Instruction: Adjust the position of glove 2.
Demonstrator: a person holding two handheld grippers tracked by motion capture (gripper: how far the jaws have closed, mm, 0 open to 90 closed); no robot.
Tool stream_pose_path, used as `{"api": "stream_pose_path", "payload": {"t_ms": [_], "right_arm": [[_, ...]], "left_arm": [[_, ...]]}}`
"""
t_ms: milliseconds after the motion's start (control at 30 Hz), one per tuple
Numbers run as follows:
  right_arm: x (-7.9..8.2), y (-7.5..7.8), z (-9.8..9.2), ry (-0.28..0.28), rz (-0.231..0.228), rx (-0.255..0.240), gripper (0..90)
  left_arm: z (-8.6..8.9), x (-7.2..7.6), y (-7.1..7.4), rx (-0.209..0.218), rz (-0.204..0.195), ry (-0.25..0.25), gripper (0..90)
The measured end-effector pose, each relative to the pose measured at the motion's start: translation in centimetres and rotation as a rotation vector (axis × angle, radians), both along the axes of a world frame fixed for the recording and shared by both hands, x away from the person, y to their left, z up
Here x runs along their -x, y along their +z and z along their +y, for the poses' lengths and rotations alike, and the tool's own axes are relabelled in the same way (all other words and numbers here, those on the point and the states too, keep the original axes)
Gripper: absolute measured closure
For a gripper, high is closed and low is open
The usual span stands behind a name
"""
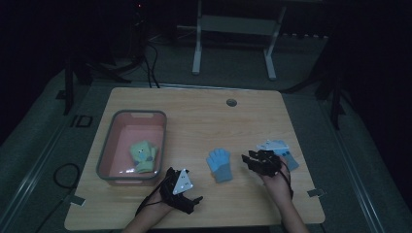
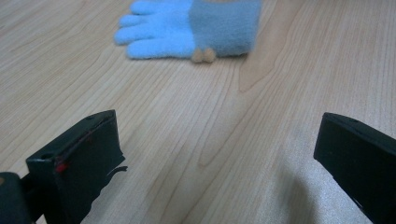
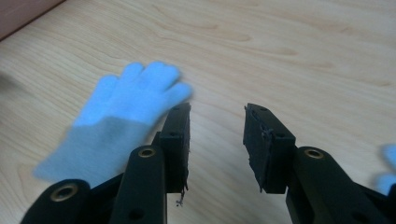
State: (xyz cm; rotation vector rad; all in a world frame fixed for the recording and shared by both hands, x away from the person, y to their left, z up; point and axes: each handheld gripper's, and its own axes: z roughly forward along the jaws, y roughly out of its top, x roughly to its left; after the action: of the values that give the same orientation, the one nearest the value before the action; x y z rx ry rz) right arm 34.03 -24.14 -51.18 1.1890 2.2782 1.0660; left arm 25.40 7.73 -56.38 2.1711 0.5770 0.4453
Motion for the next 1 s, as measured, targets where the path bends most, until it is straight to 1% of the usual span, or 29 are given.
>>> {"api": "stream_pose_path", "payload": {"t_ms": [67,133,200,300,400,467,500,567,733,800,833,867,900,967,1000], "right_arm": [[-0.2,0.2,-1.1,0.002,-0.008,0.024,61.3],[-0.4,0.3,-2.4,0.01,-0.021,0.03,61.4],[-0.7,0.4,-3.7,0.006,-0.019,0.04,61.4],[-1.0,0.5,-5.6,0.001,-0.015,0.027,61.4],[-1.4,0.3,-7.5,-0.016,-0.005,0.035,61.5],[-1.5,0.2,-8.3,-0.017,-0.005,0.044,61.5],[-1.6,0.1,-8.9,-0.02,-0.008,0.056,61.5],[-1.8,0.0,-9.8,-0.022,-0.005,0.054,61.3],[-2.4,-0.2,-12.4,-0.051,-0.003,0.063,61.2],[-2.7,-0.3,-13.5,-0.065,0.01,0.071,60.6],[-2.7,-0.3,-13.5,-0.065,0.01,0.071,60.6],[-2.8,-0.5,-14.0,-0.068,0.013,0.083,60.4],[-3.1,-0.8,-14.7,-0.077,0.026,0.102,60.1],[-3.3,-1.3,-15.2,-0.08,0.04,0.109,60.1],[-3.3,-1.3,-15.2,-0.08,0.04,0.109,60.1]], "left_arm": [[0.0,0.0,0.0,0.0,0.0,0.0,0.9],[0.0,0.0,0.0,0.001,0.001,0.0,0.9],[0.0,0.0,0.0,0.0,0.001,0.001,1.0],[0.0,0.0,0.0,-0.003,0.001,0.005,0.9],[0.2,-0.1,0.1,0.01,0.006,0.011,0.9],[0.2,-0.1,0.1,0.013,0.007,0.013,1.0],[0.2,0.0,0.0,0.012,0.008,0.013,1.0],[0.1,0.0,0.0,0.009,0.008,0.011,1.0],[0.1,0.0,0.0,0.014,0.01,0.014,1.0],[0.1,0.0,0.0,0.014,0.01,0.015,1.0],[0.1,0.0,0.0,0.014,0.01,0.015,1.0],[0.1,0.0,0.0,0.016,0.01,0.016,1.0],[0.2,0.0,0.0,0.016,0.009,0.016,1.0],[0.2,0.0,0.0,0.014,0.009,0.016,1.0],[0.2,0.0,0.0,0.014,0.009,0.016,0.9]]}}
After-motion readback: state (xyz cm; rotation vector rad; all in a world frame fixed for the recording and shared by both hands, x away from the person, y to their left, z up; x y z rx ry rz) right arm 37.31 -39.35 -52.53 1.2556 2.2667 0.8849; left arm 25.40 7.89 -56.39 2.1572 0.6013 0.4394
